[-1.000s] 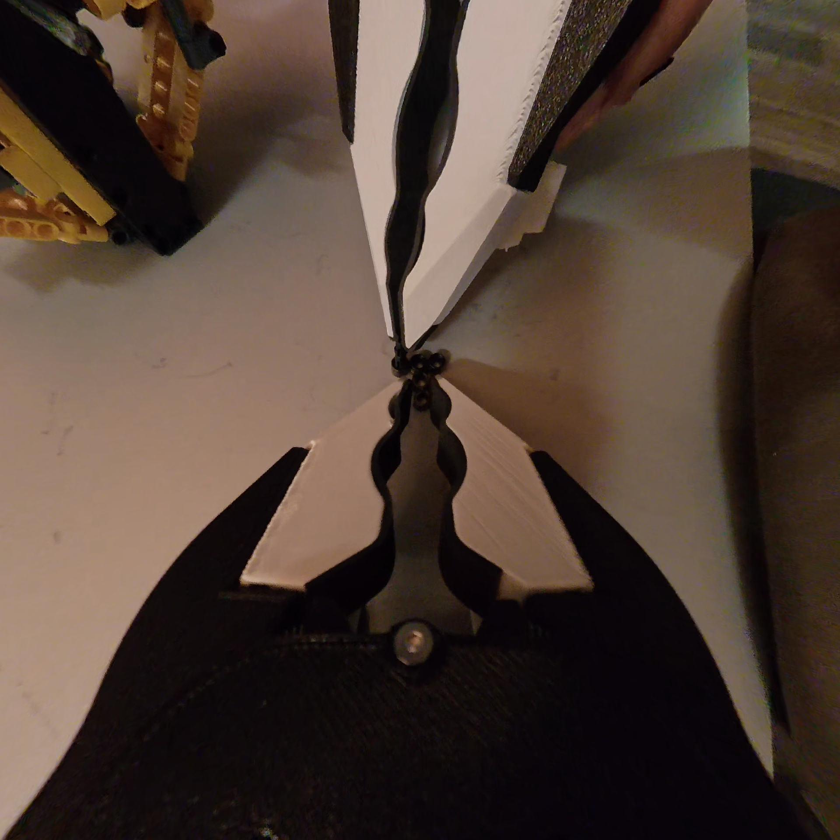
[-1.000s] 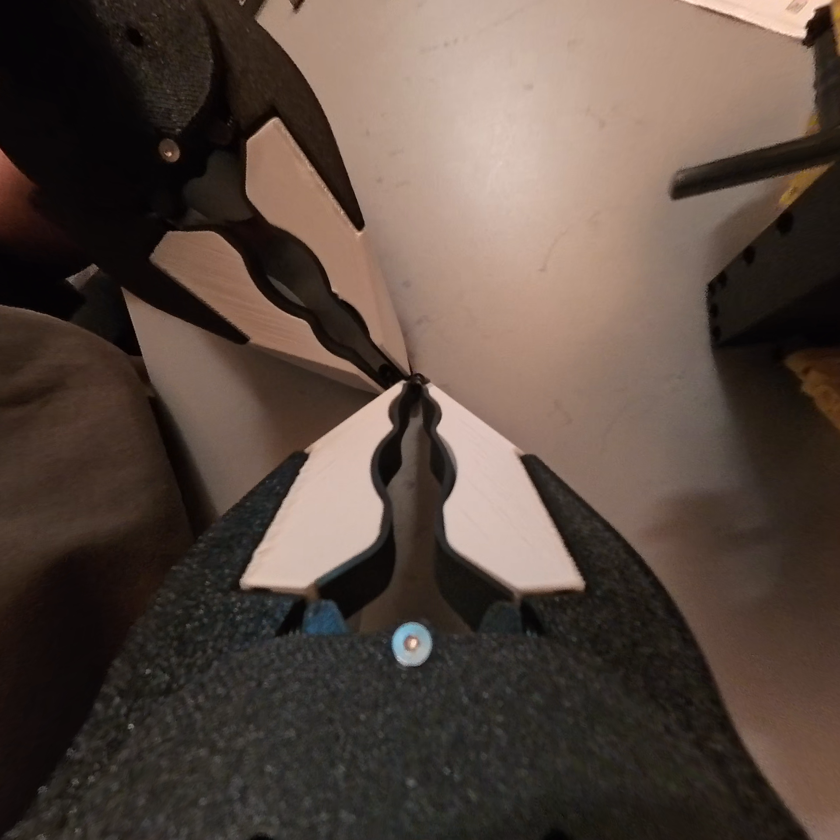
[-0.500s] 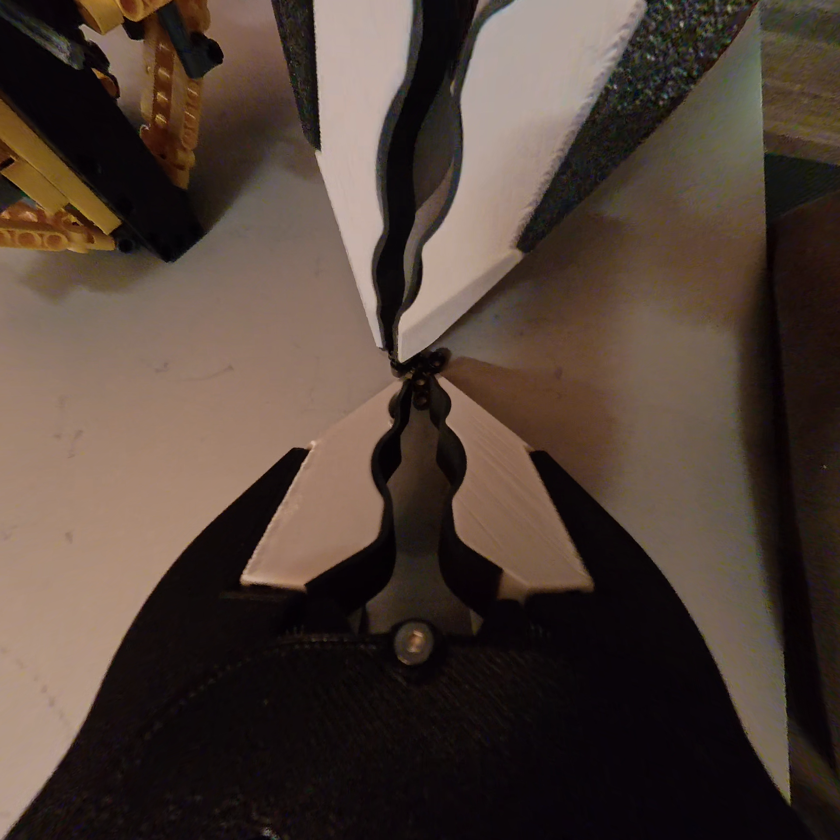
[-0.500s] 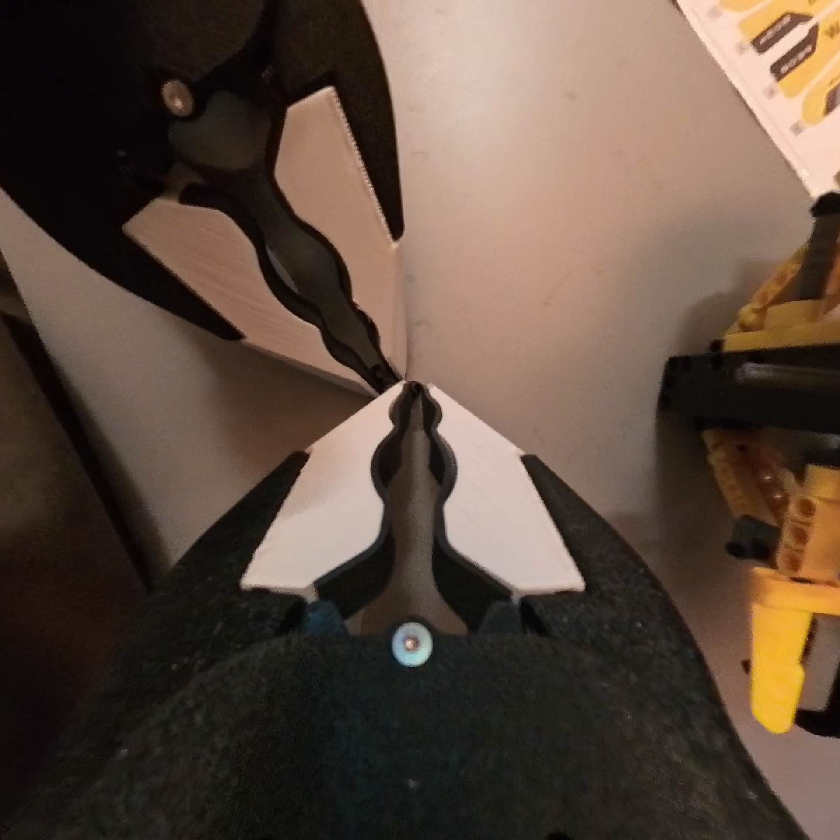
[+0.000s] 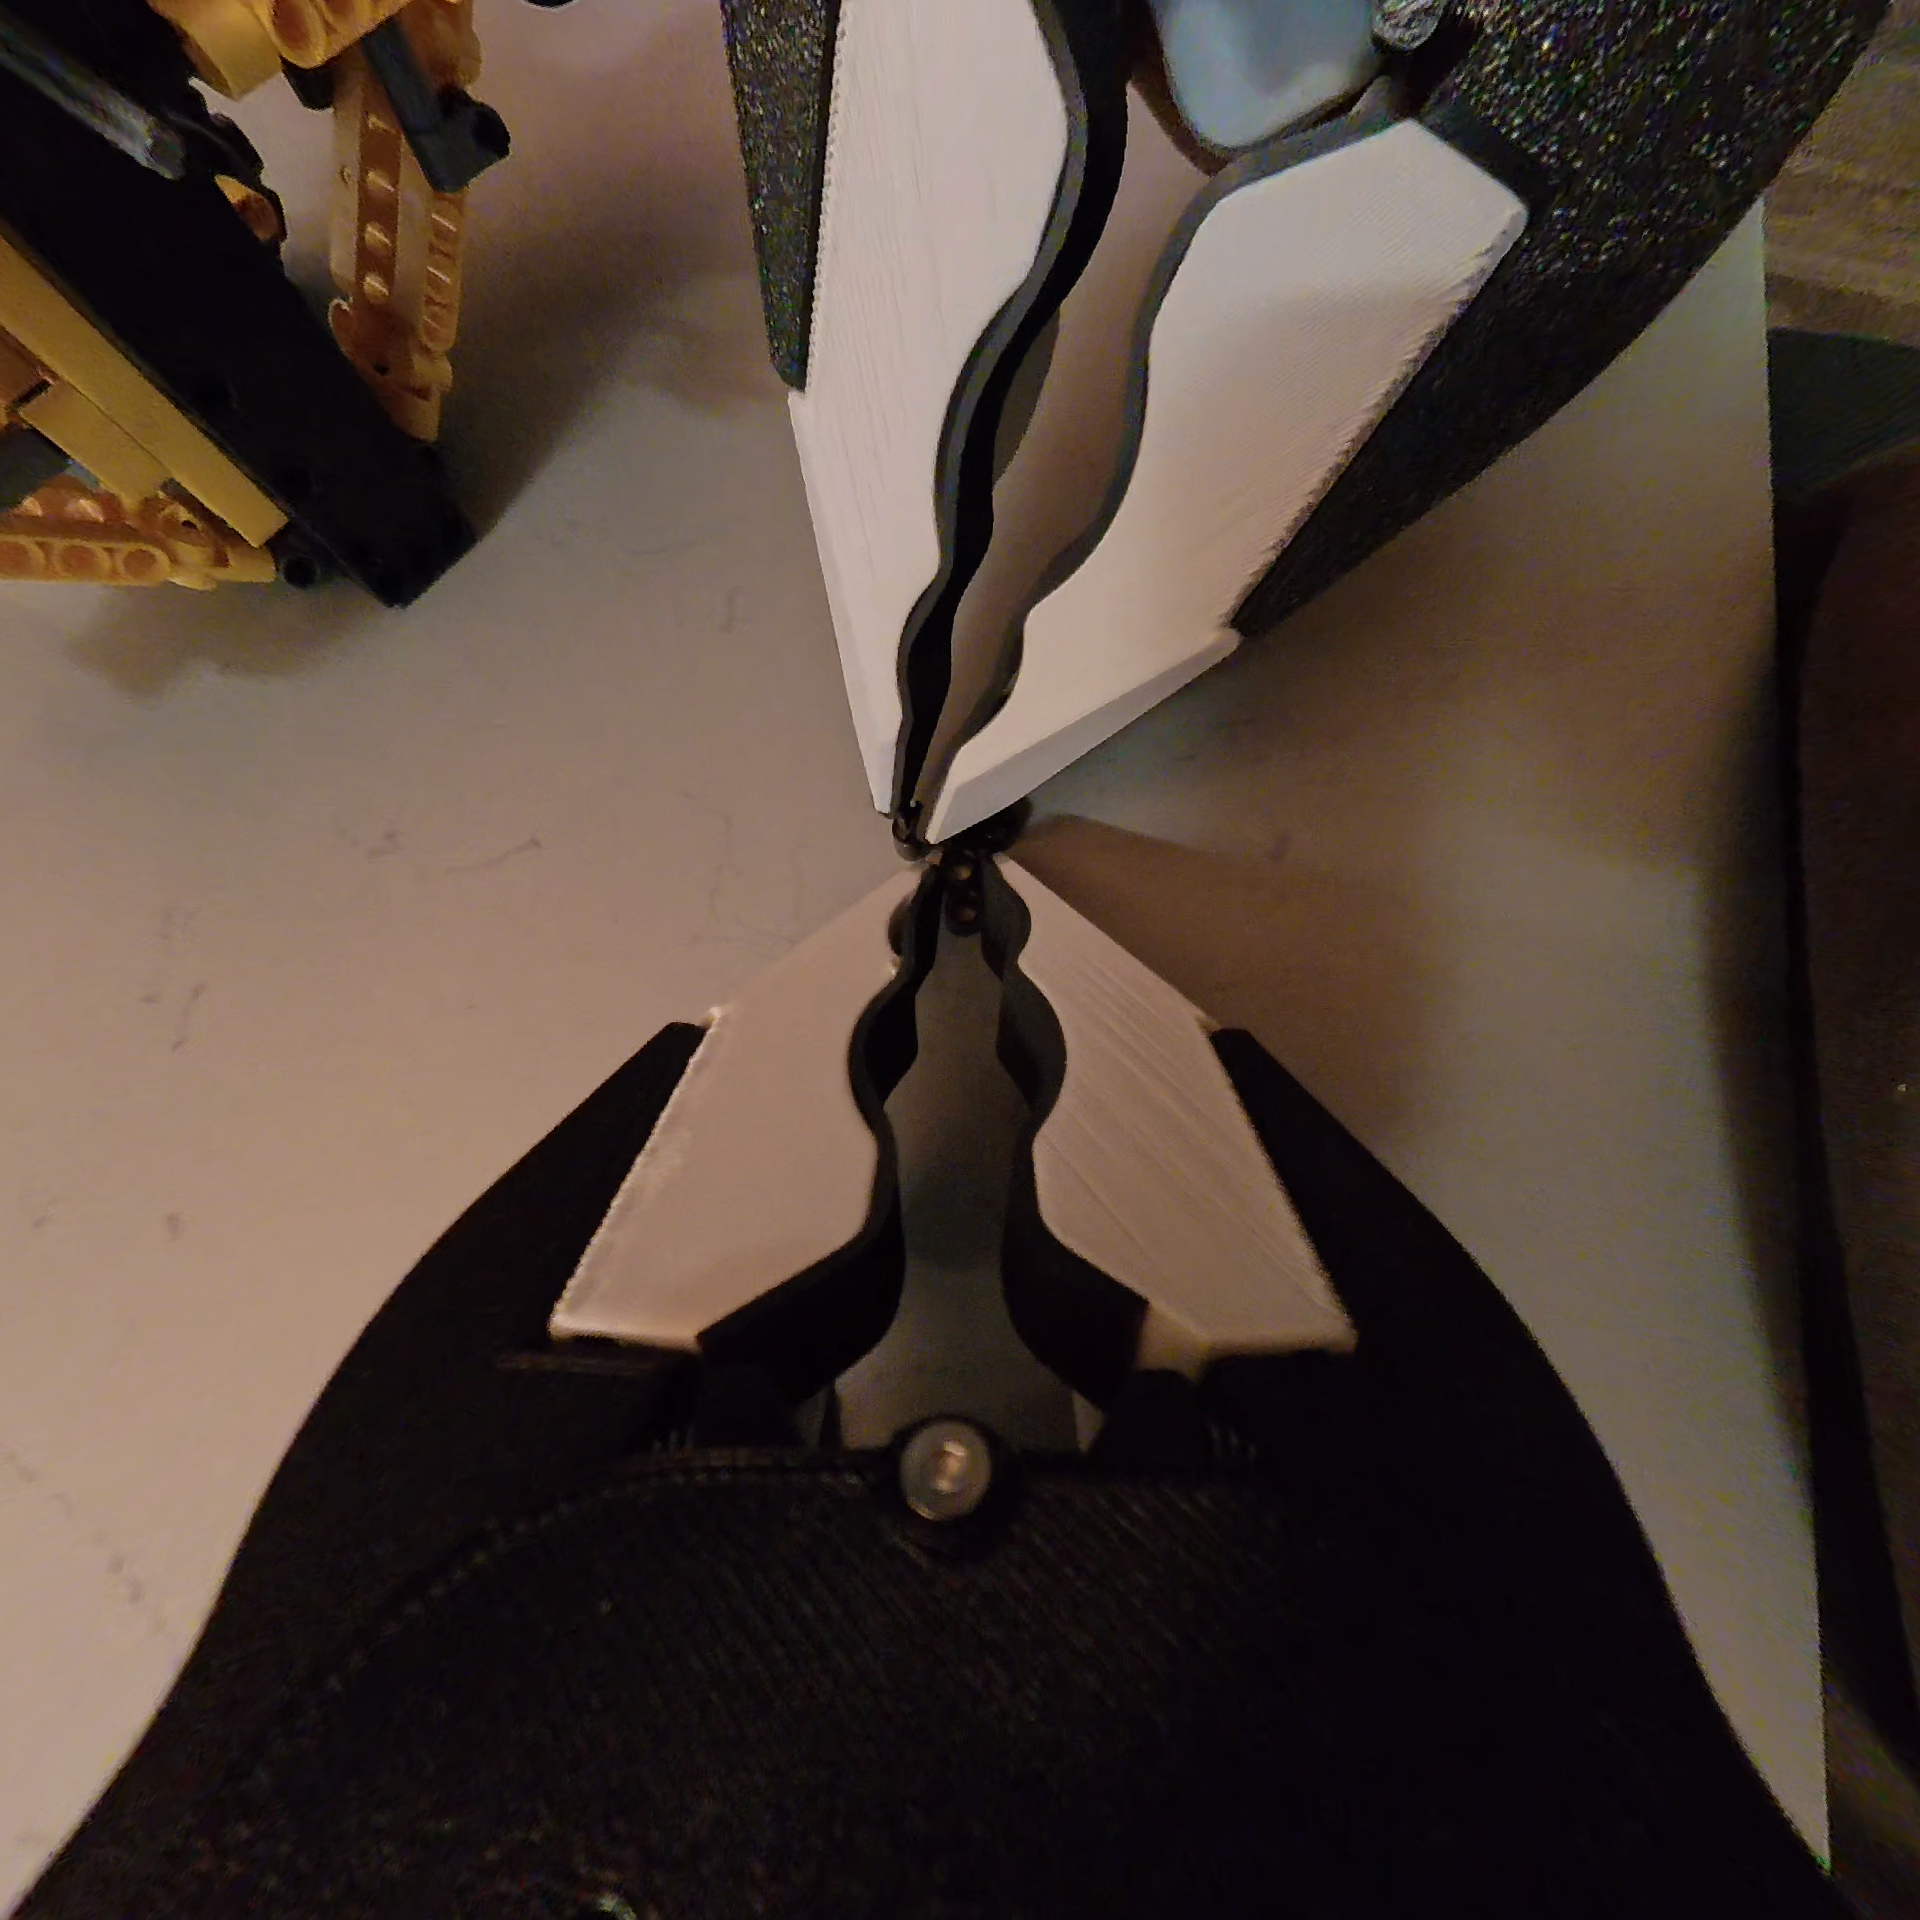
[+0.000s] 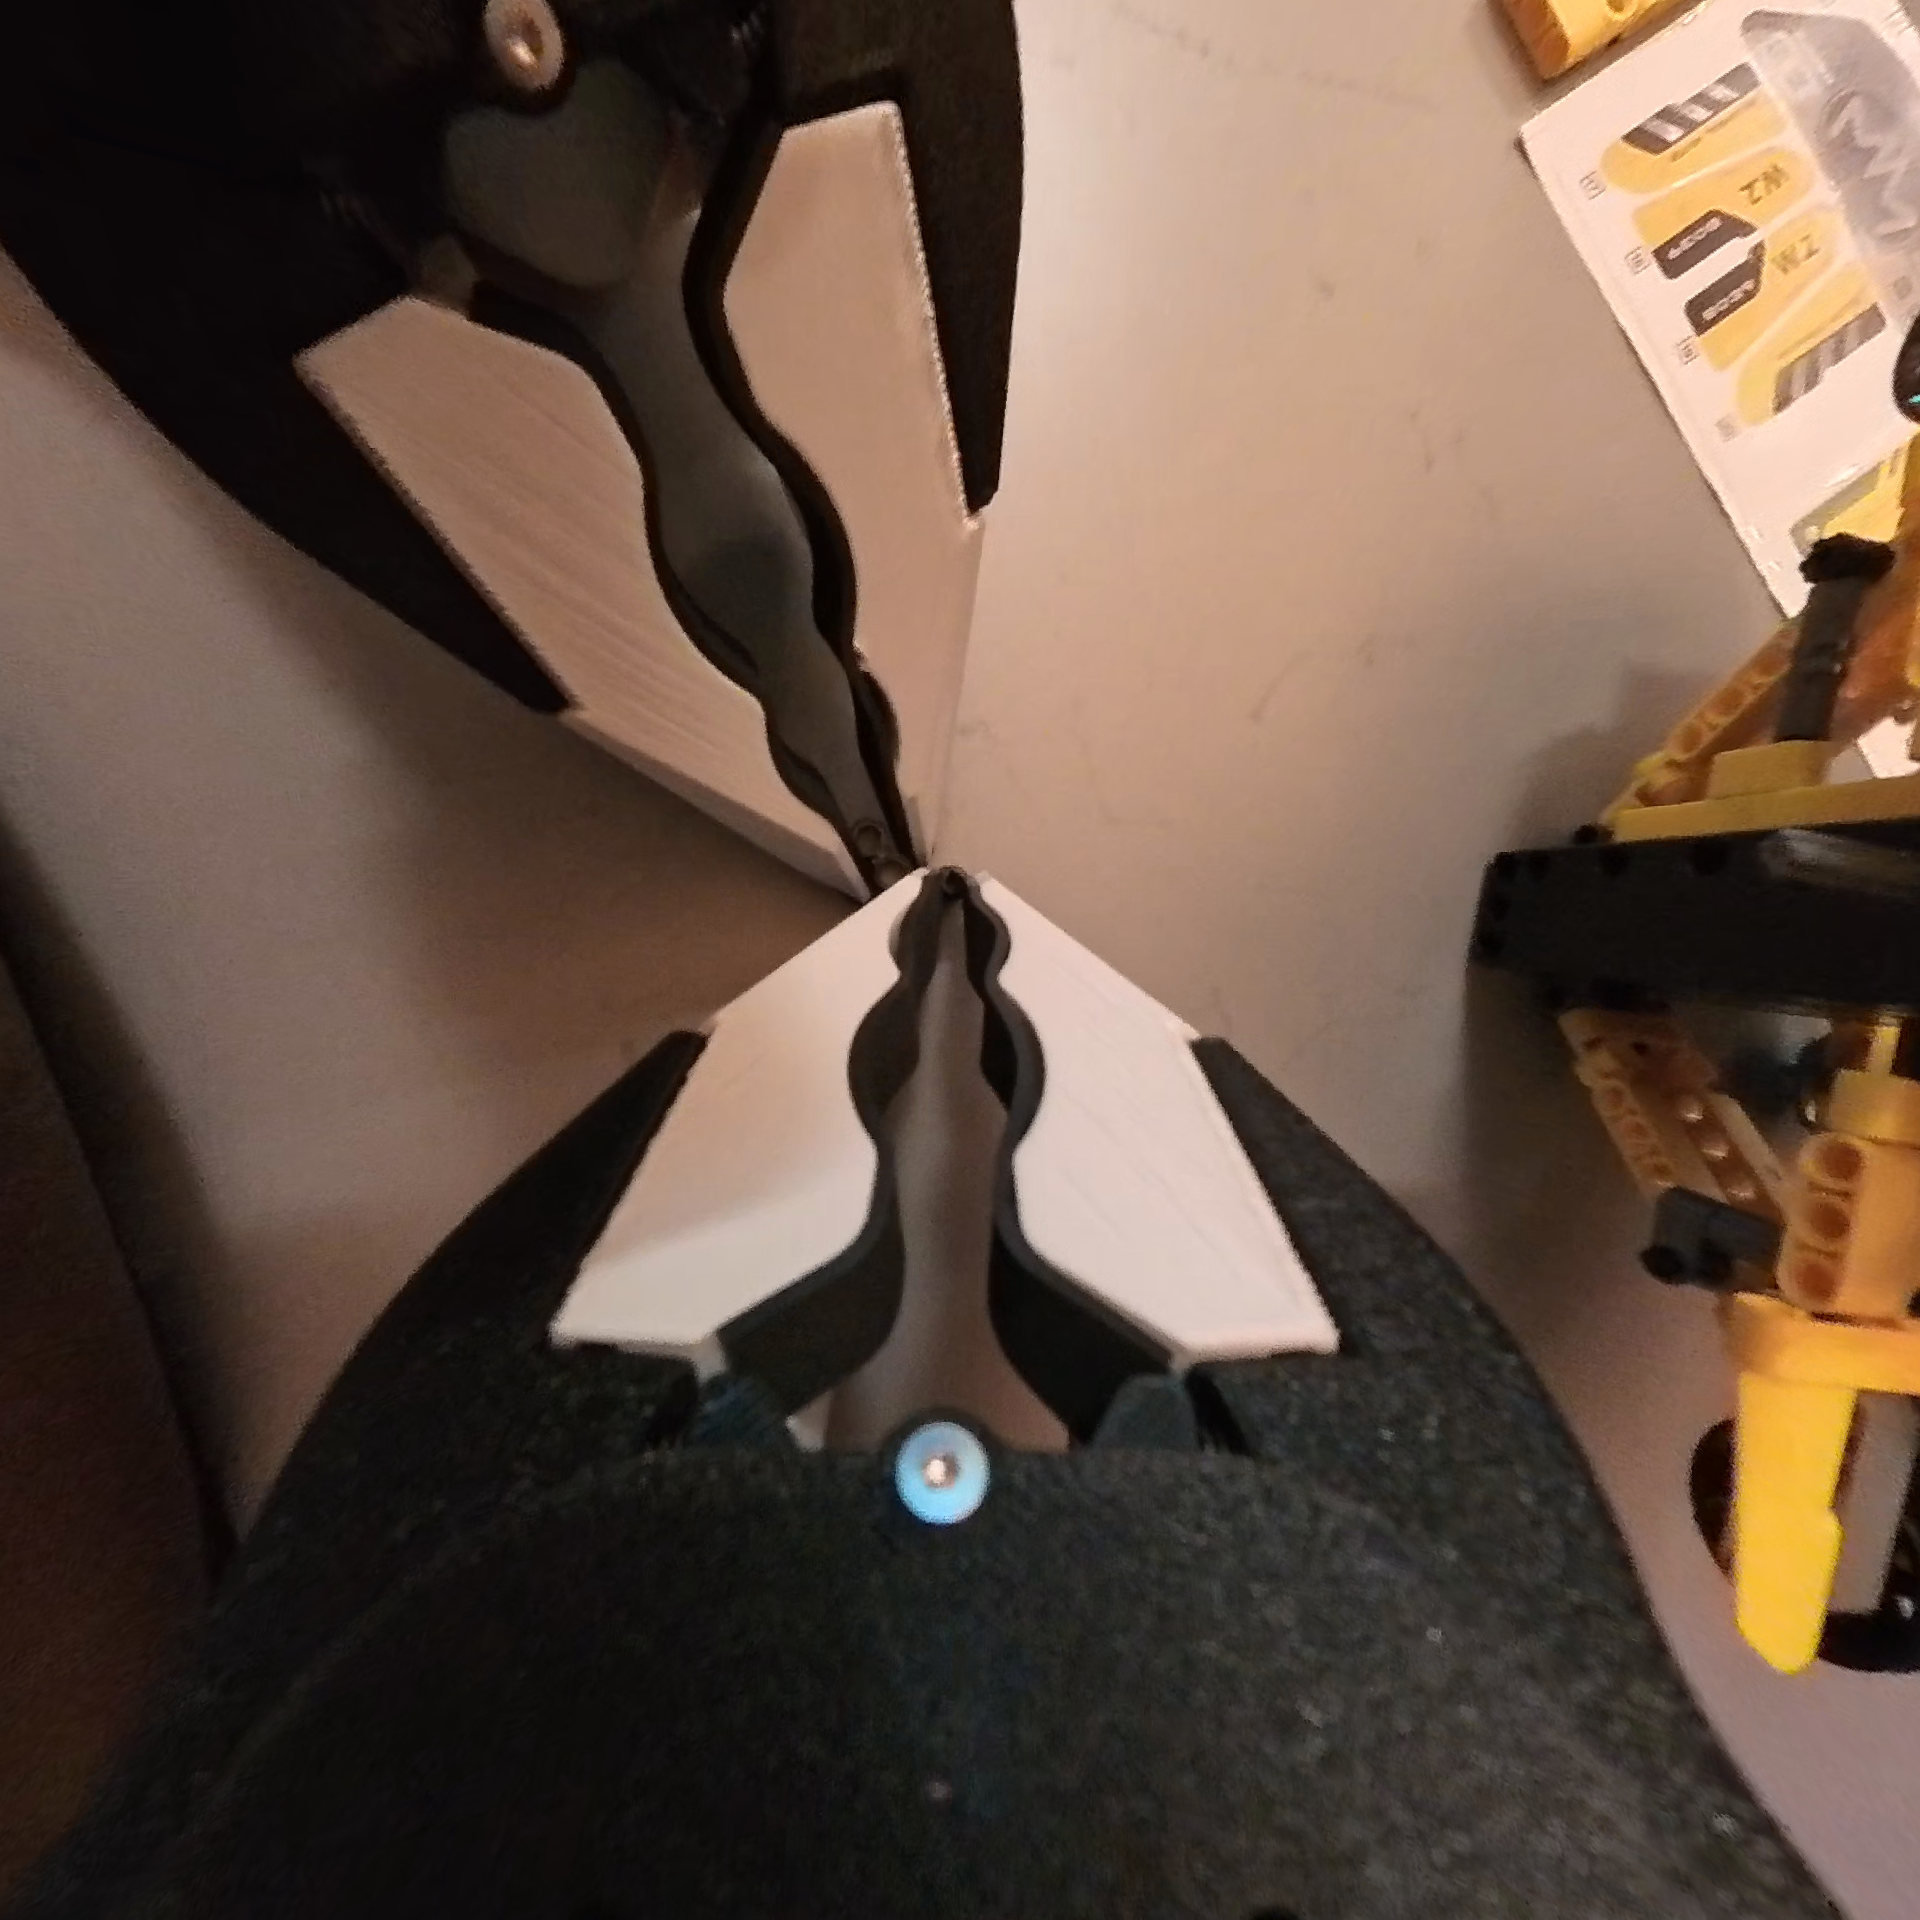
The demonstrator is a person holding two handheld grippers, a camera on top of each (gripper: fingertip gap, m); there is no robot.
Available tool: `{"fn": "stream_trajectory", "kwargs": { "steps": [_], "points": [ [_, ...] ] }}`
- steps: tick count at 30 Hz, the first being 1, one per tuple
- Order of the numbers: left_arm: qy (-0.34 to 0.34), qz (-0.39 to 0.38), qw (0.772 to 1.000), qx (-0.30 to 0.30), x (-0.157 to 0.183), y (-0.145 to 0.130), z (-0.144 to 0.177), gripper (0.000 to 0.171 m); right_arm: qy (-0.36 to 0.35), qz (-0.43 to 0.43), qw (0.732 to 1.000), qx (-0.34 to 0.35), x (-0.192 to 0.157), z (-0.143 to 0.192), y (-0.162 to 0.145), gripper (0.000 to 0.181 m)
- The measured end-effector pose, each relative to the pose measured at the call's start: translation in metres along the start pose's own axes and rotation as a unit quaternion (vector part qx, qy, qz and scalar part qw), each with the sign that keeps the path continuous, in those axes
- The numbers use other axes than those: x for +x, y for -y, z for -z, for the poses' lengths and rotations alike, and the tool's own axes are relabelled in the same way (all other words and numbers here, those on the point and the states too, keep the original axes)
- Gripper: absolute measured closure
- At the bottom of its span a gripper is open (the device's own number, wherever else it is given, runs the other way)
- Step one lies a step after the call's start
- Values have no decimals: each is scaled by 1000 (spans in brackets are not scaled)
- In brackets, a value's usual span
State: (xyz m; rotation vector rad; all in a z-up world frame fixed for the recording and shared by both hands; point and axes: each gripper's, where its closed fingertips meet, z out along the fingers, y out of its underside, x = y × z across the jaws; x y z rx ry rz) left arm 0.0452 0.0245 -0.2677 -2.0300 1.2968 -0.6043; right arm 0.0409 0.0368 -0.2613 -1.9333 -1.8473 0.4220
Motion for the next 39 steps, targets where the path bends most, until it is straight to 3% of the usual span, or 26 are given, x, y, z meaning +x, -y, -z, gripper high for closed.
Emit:
{"fn": "stream_trajectory", "kwargs": {
  "steps": [4, 7, 13, 21, 27, 39],
  "points": [
    [-3, -1, 1000, 0, 1, 0, 0, 165, -1, -3, 1000, 0, 0, 1, -1, 176],
    [-2, -2, 1000, 0, 1, 0, 0, 165, -1, -4, 1000, 15, 0, 6, 2, 164],
    [-2, -3, 1000, -1, 1, 0, 0, 165, 5, -11, 999, 31, 0, 7, 7, 181],
    [-2, -3, 1000, -1, 1, 0, 0, 165, 11, -15, 999, 42, 0, 5, 6, 181],
    [-1, -4, 1000, -1, 1, 0, -1, 165, -24, 10, 998, 59, 1, 5, 5, 181],
    [22, -15, 1000, -2, 1, -1, 1, 164, -25, -31, 995, 93, 0, 6, 9, 181]
  ]
}}
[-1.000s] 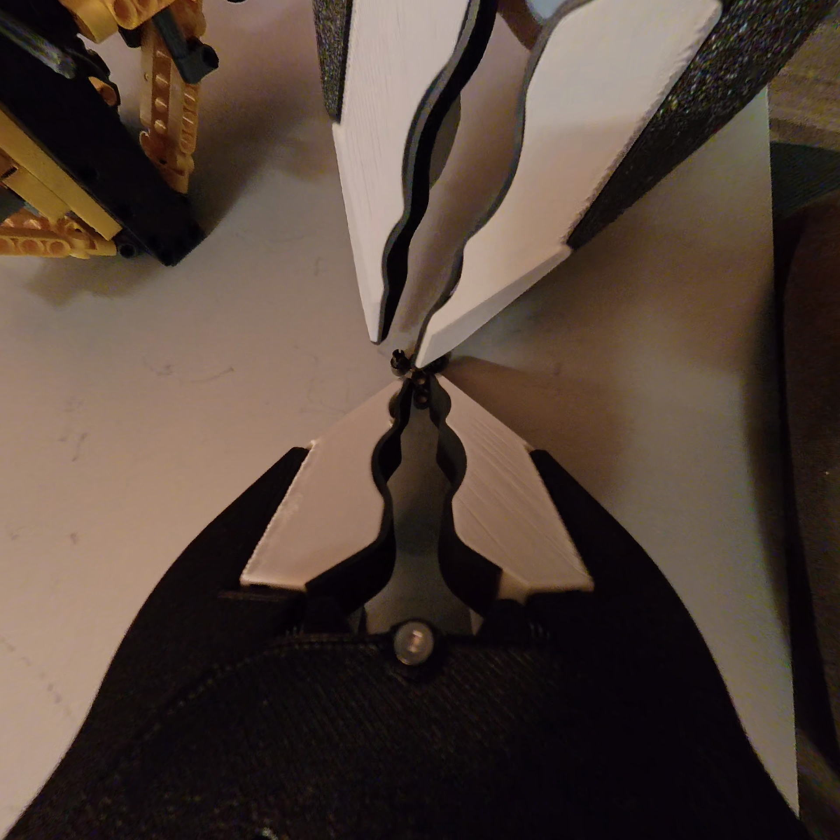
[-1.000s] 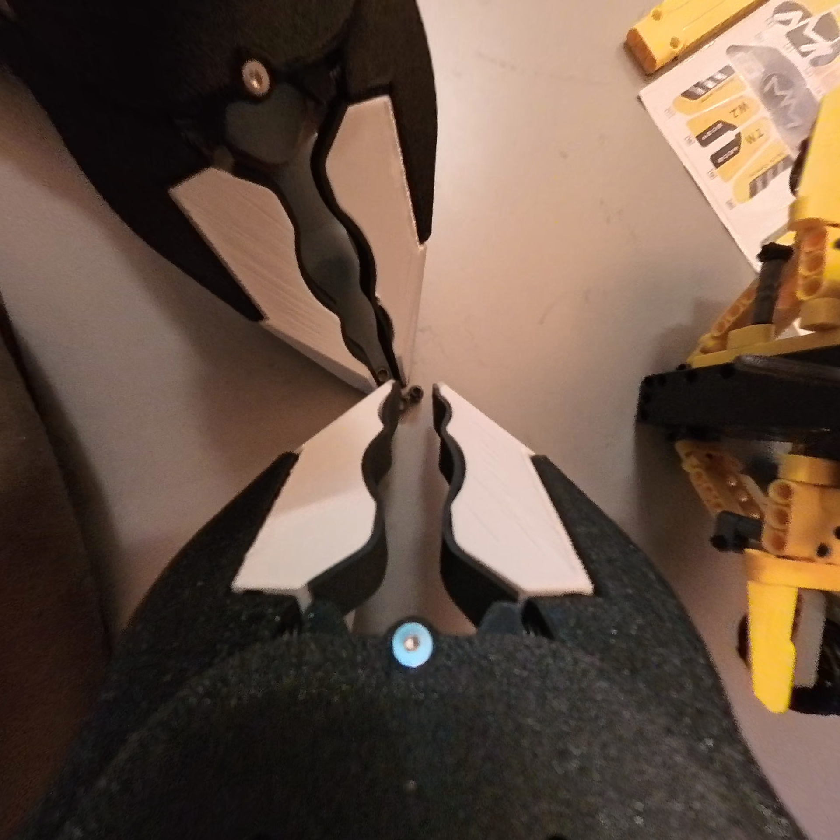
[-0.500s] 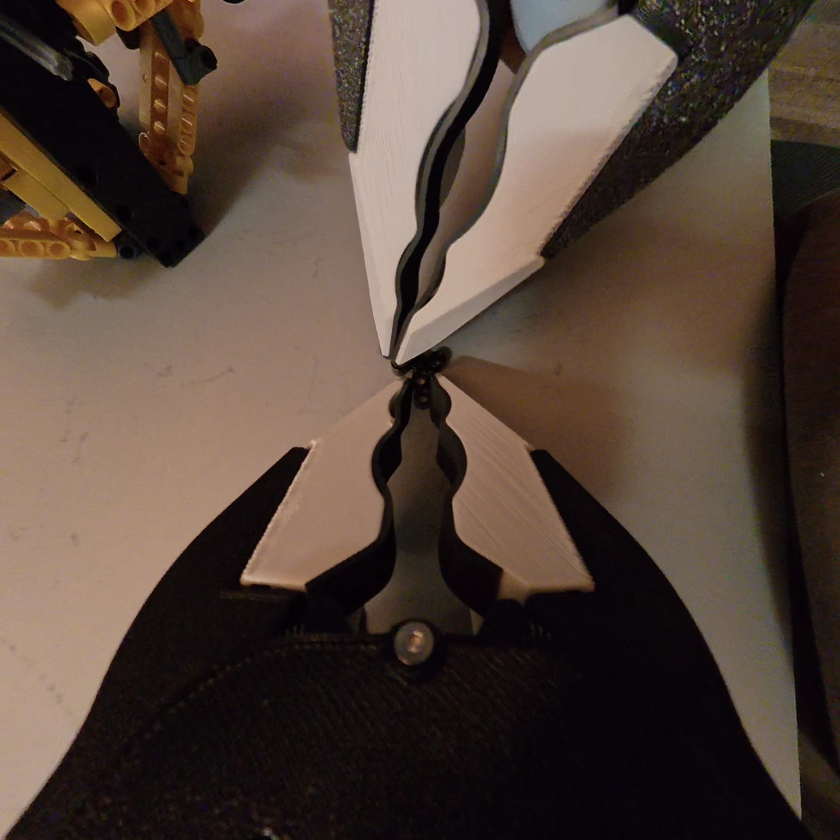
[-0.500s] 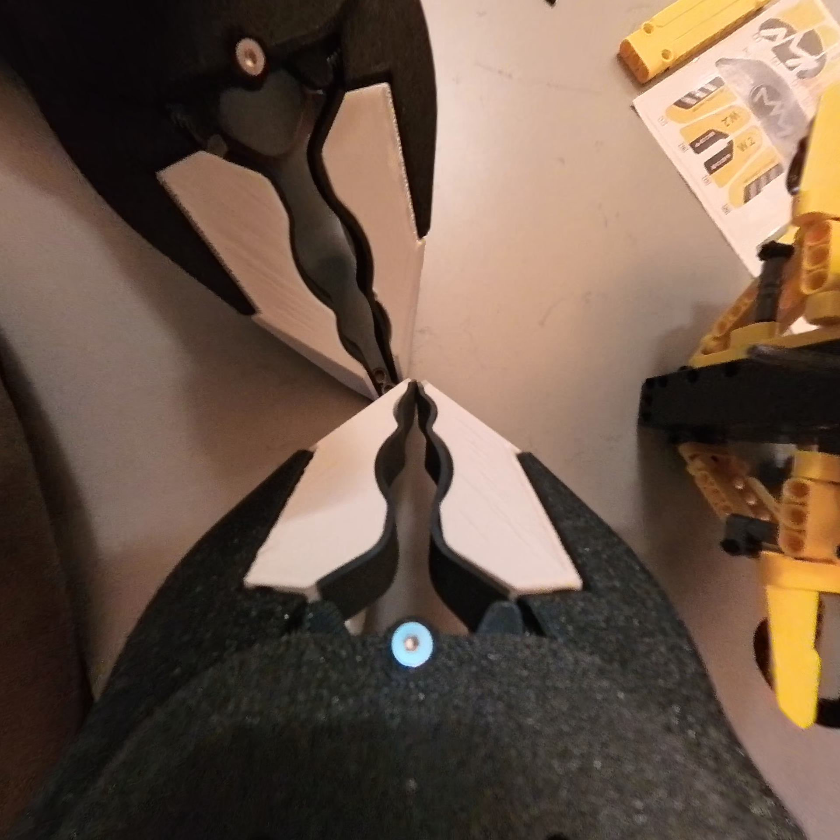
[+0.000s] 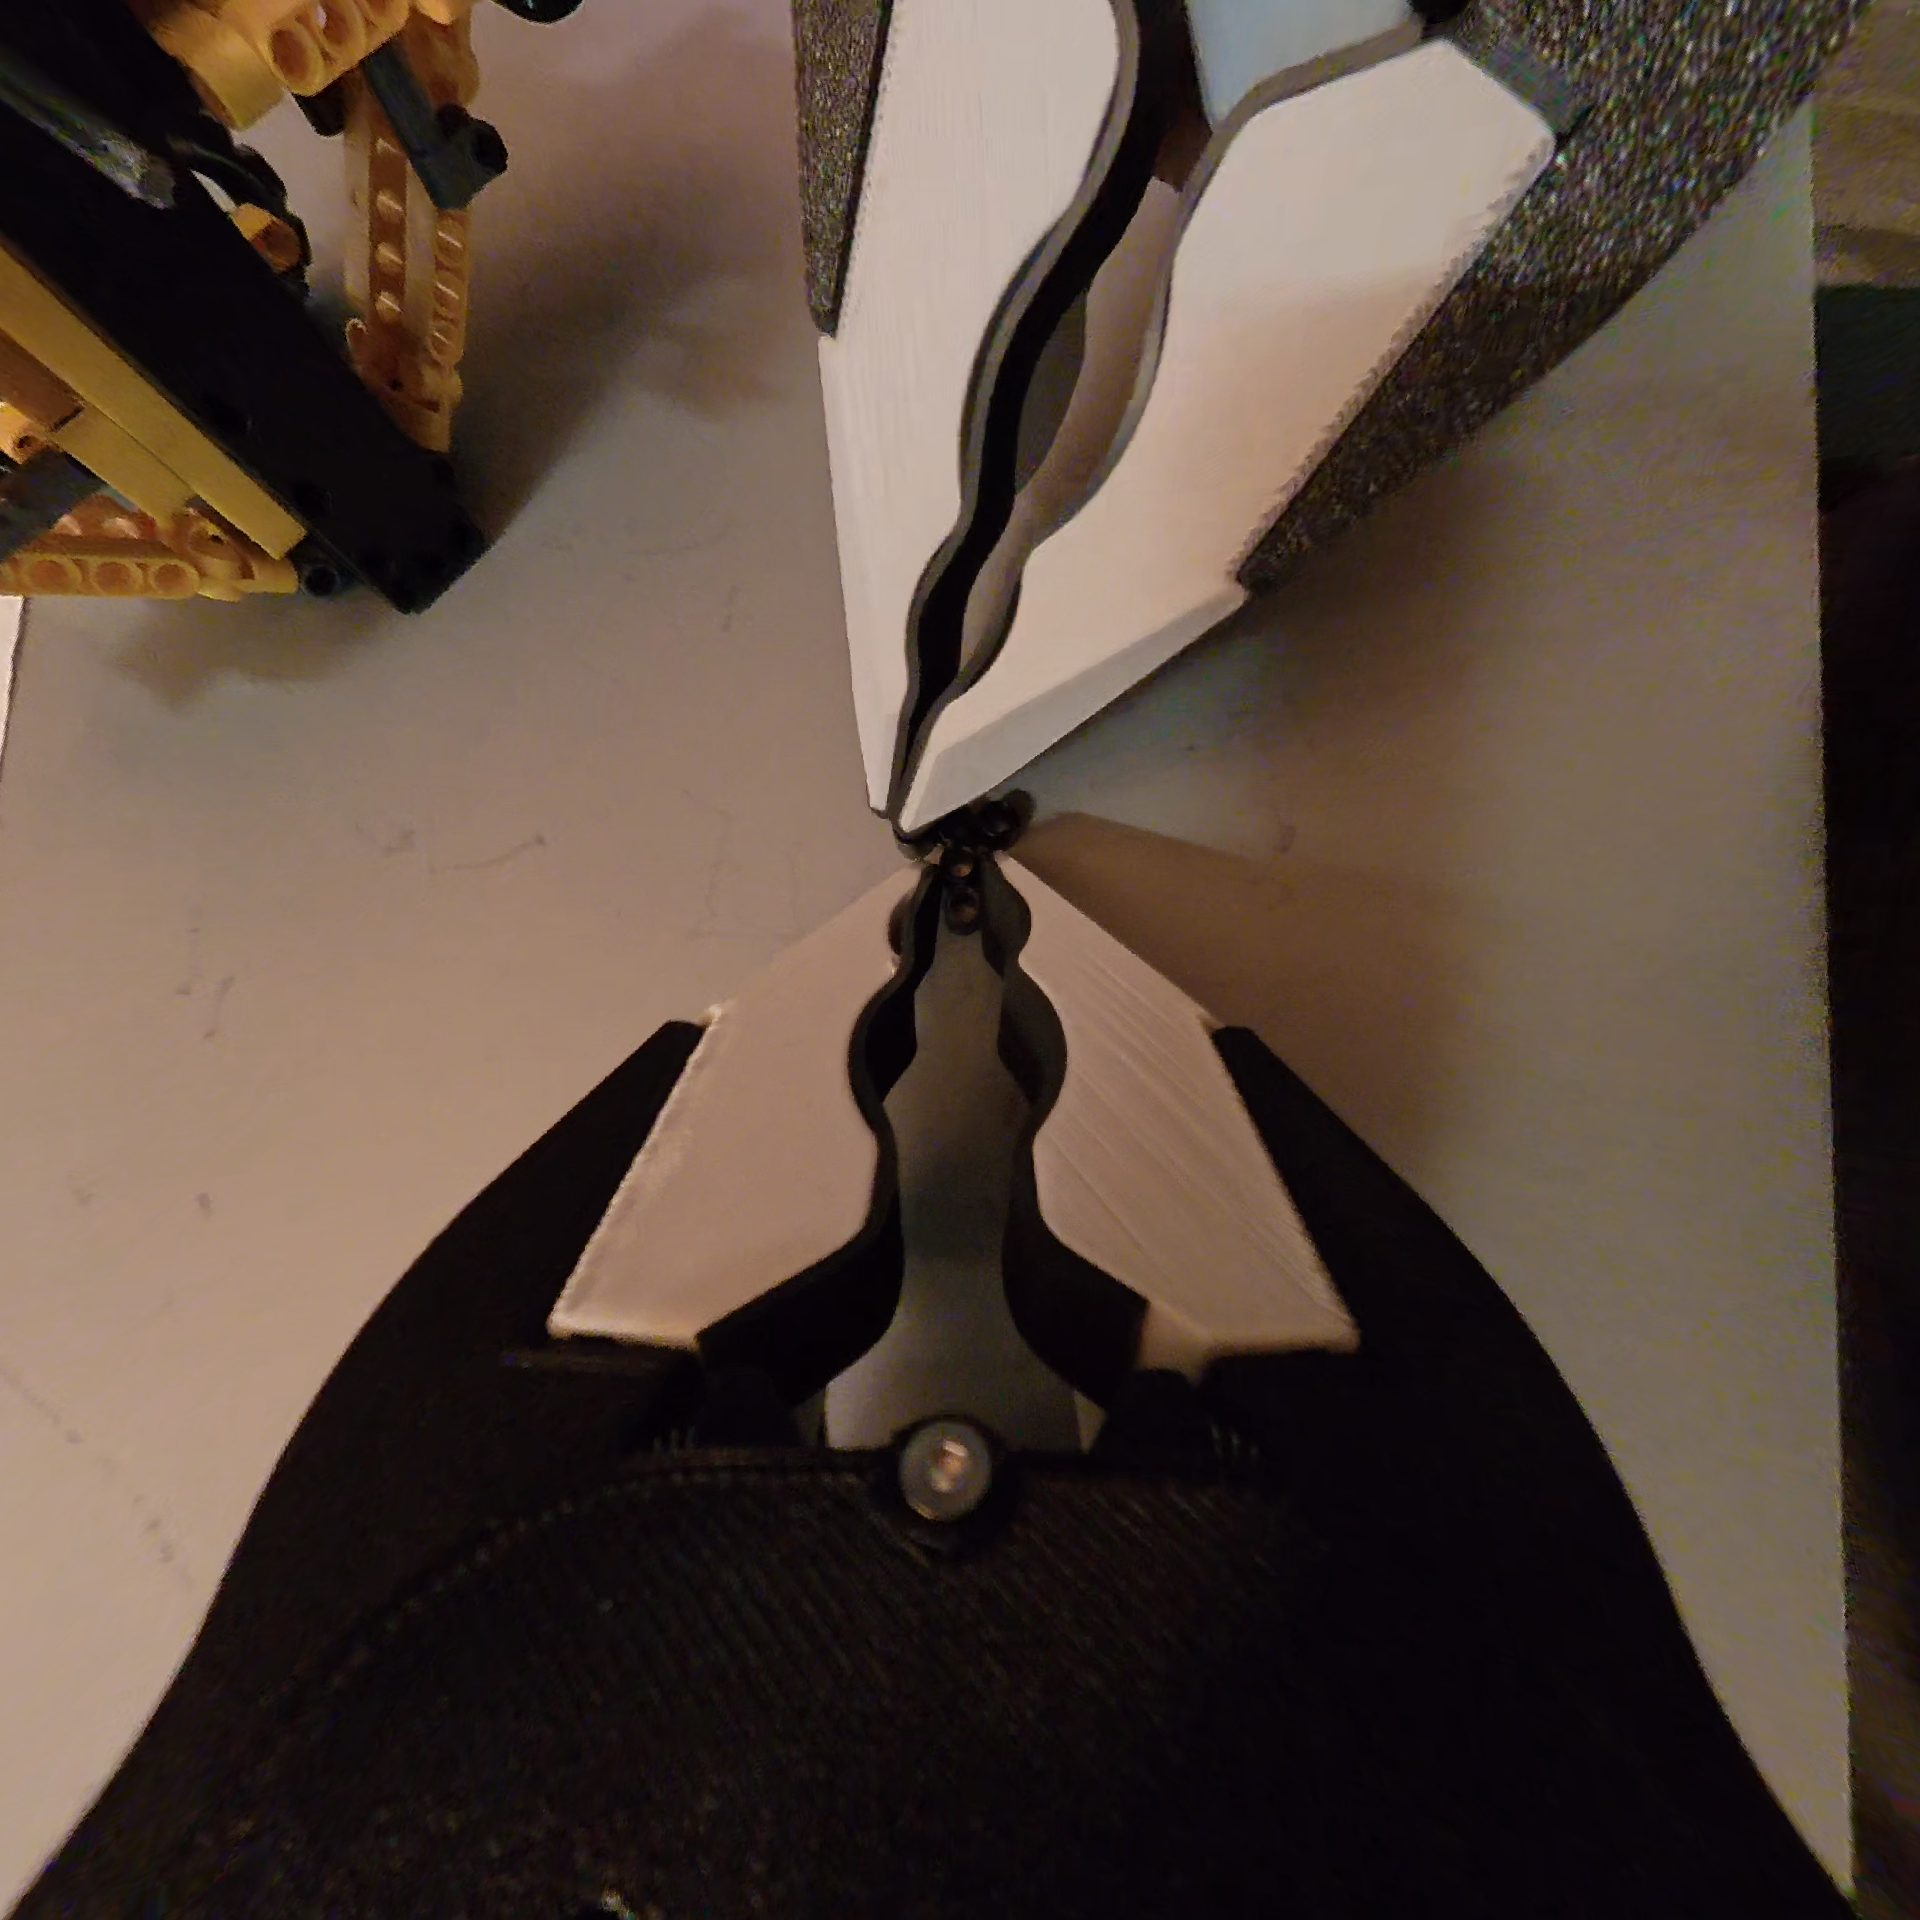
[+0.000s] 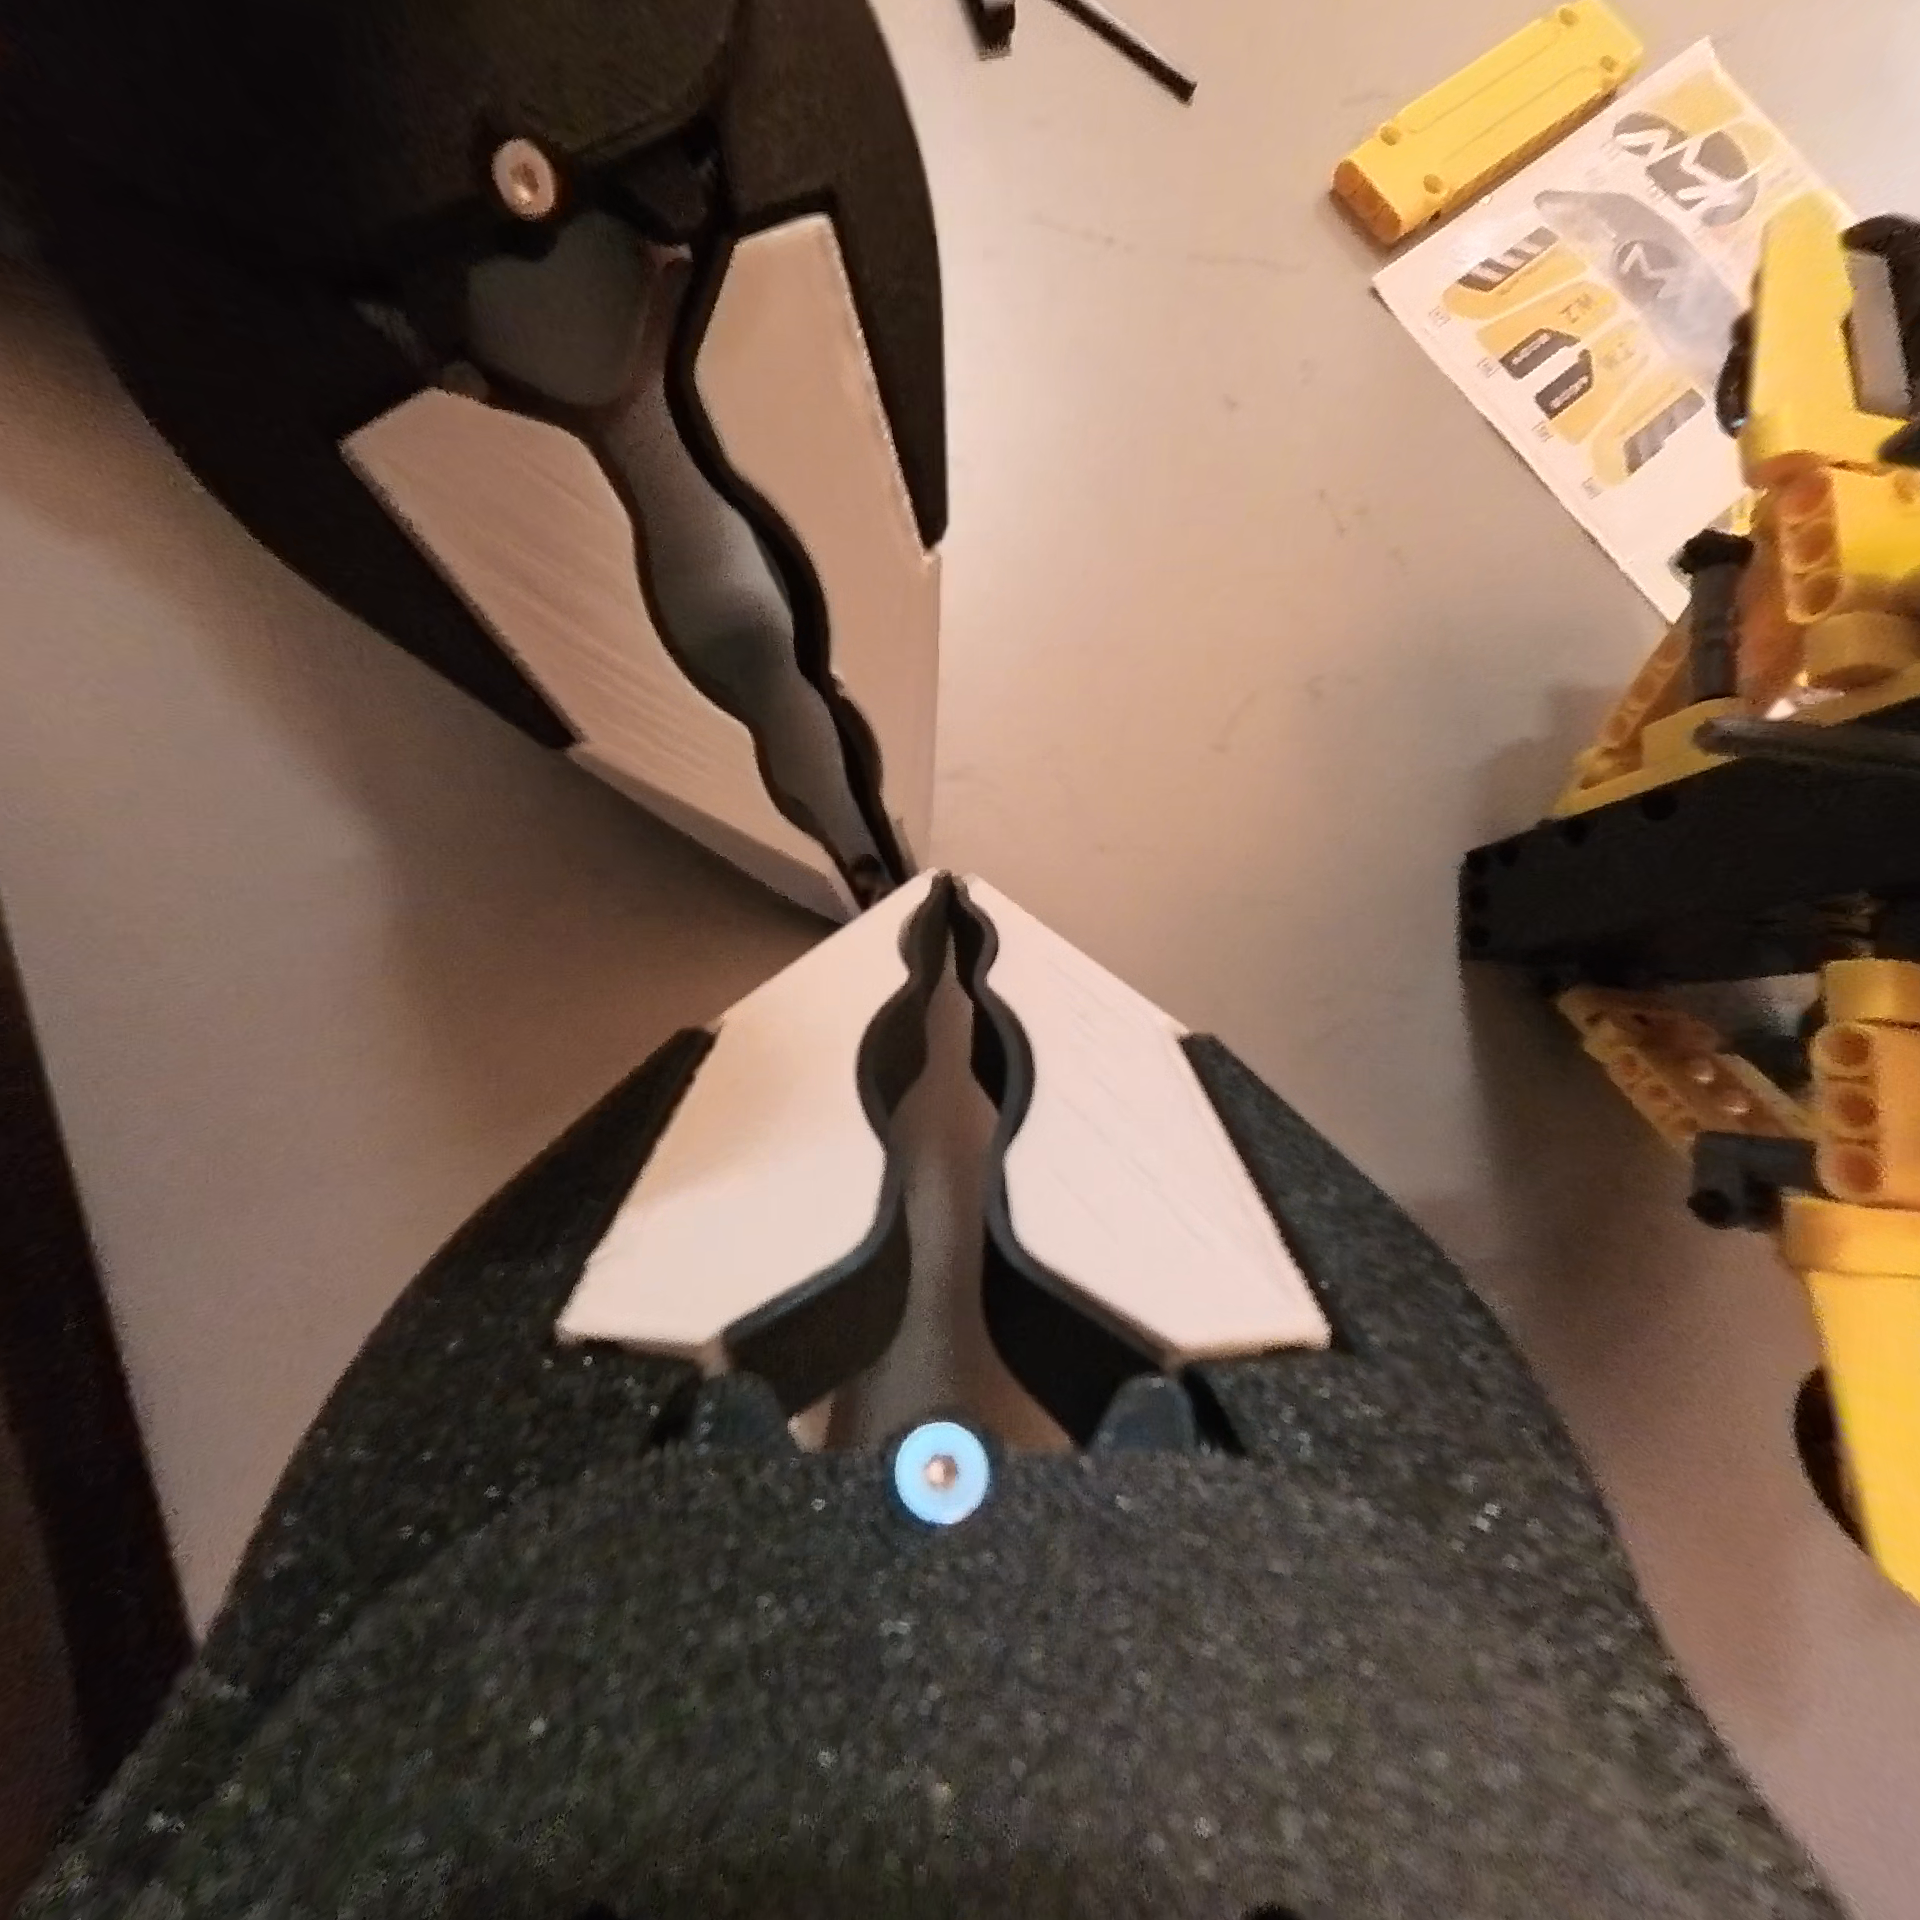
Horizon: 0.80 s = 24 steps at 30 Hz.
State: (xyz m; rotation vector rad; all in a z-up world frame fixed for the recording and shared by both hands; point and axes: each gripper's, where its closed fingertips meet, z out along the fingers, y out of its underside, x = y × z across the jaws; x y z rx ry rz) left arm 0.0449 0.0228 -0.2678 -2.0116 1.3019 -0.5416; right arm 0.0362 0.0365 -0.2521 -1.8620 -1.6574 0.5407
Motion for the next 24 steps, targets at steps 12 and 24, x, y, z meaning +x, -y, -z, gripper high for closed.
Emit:
{"fn": "stream_trajectory", "kwargs": {
  "steps": [12, 24],
  "points": [
    [93, 114, 989, 23, -30, -41, 73, 156, 24, -133, 976, 173, -7, 48, 19, 173],
    [133, 93, 986, -40, -28, -65, 67, 168, 52, -158, 967, 195, -20, 49, 17, 166]
  ]
}}
